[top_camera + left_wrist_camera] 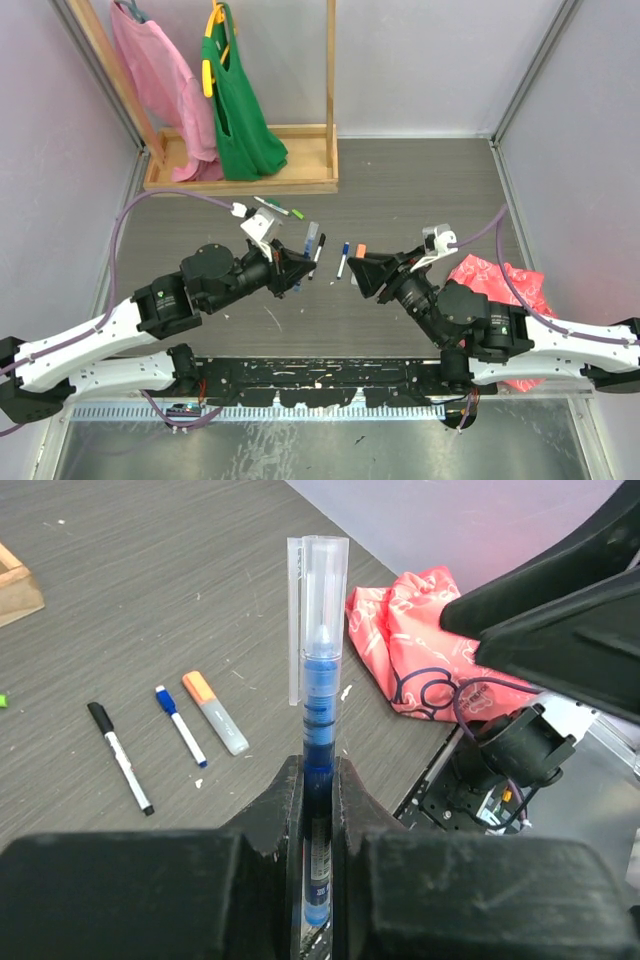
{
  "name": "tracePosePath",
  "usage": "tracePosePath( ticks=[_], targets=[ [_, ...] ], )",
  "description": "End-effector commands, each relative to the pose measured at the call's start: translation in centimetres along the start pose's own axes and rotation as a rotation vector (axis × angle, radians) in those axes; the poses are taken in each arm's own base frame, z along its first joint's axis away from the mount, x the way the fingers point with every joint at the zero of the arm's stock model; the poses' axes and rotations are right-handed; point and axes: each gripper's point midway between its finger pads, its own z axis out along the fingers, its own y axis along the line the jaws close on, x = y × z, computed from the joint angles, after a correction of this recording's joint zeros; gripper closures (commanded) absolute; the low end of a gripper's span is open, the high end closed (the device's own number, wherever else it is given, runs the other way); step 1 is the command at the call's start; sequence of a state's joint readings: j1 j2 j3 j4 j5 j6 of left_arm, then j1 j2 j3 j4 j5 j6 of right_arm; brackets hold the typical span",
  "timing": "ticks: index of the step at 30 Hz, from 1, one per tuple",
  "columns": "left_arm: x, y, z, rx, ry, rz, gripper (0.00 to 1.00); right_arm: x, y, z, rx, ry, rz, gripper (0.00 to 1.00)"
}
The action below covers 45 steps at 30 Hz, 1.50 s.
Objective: Insert the pens into the pen caps
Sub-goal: Place the pen at the center of the board.
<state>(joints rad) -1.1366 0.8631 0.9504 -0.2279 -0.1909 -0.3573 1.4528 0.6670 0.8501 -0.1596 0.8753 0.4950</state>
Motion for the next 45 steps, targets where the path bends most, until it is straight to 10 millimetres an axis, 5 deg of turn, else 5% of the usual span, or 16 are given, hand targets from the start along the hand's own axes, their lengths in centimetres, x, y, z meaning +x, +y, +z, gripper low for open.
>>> tracePosePath(
  ticks=[1, 11, 19, 30, 45],
  targets=[
    [-0.6, -2.2, -0.4, 0.120, -0.023, -0.020, 1.00, 2.4, -2.4, -0.7, 0.065, 0.053, 0.035, 0.49],
    [6.8, 0.1, 0.7, 0.024, 0.214, -0.043, 1.00, 7.3, -5.8, -1.9, 0.138, 0.160, 0.055, 0.31],
    [11.3, 4.2, 2.6, -0.158, 0.365, -0.070, 0.97, 10.0, -6.9, -2.4, 0.152, 0.224, 0.064, 0.18],
    [12.4, 12.1, 6.3, -0.351, 0.483, -0.105, 1.00, 11.4, -7.6, -3.0, 0.172, 0.275, 0.065, 0.06],
    [15.3, 14.7, 11.8, -0.447, 0.568, -0.151, 1.00, 11.6, -9.0, -3.7, 0.198, 0.267, 0.107, 0.04]
  ],
)
